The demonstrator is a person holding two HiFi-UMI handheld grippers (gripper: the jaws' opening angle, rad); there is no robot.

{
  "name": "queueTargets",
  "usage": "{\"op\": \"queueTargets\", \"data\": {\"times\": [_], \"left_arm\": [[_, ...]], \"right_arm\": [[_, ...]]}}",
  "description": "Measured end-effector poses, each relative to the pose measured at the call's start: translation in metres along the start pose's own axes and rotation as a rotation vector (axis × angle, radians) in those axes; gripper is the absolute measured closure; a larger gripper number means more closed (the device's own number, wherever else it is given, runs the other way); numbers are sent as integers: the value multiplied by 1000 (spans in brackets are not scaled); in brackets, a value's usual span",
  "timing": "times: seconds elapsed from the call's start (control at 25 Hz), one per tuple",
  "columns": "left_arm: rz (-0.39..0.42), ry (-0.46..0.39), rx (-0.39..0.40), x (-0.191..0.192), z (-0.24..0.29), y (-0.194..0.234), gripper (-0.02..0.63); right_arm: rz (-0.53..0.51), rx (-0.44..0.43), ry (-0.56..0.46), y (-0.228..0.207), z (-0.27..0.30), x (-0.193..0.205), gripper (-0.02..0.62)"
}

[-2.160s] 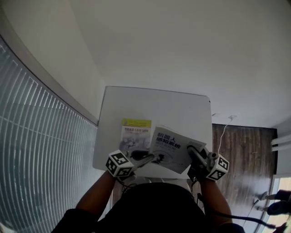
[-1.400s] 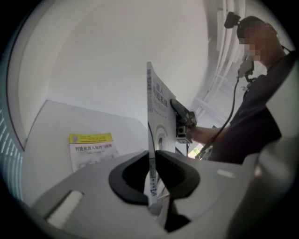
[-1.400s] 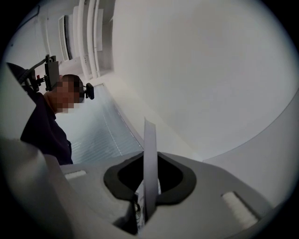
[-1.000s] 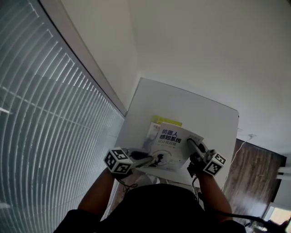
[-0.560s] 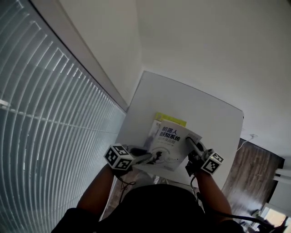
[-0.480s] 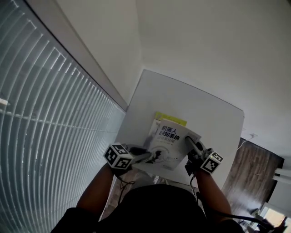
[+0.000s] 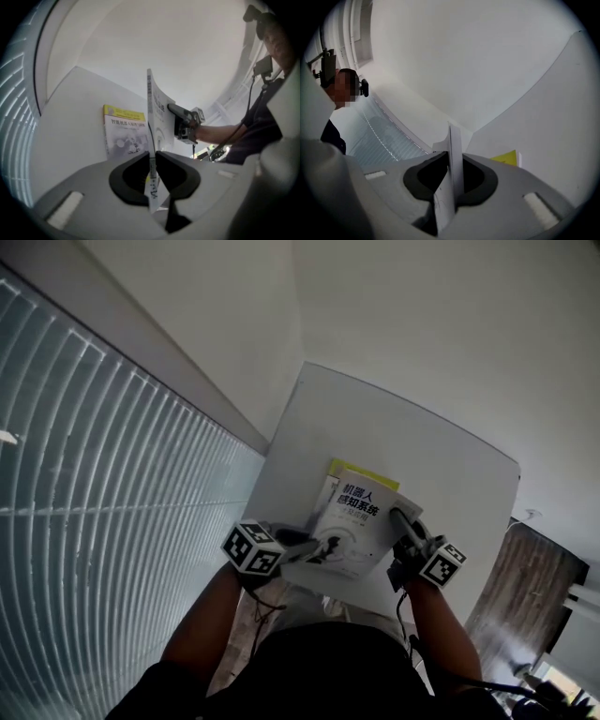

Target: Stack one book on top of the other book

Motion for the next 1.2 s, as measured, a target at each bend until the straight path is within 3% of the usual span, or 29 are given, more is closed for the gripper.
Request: {"op": "queueTargets", "data": {"times": [0.6,0.8,1.2], "left_arm": [[-174,10,-88,12,16,-3,548],[-146,-27,-101,16,23,2,545],[-184,-41,-180,10,18,-5,538]], "right_arm": [[115,67,107,-30,2,15,537],[66,75,89,-34,-3,17,538],[74,85,142,-30,0,11,538]]}}
Point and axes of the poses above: the fingertips, and each gripper's own axes: z forward along the fingers, y to its left, x out of its underside, the point moved 5 cm from there along -z, backward along the fingers, and after that the axes turned 2 degrees about y, right-handed, at the moved point
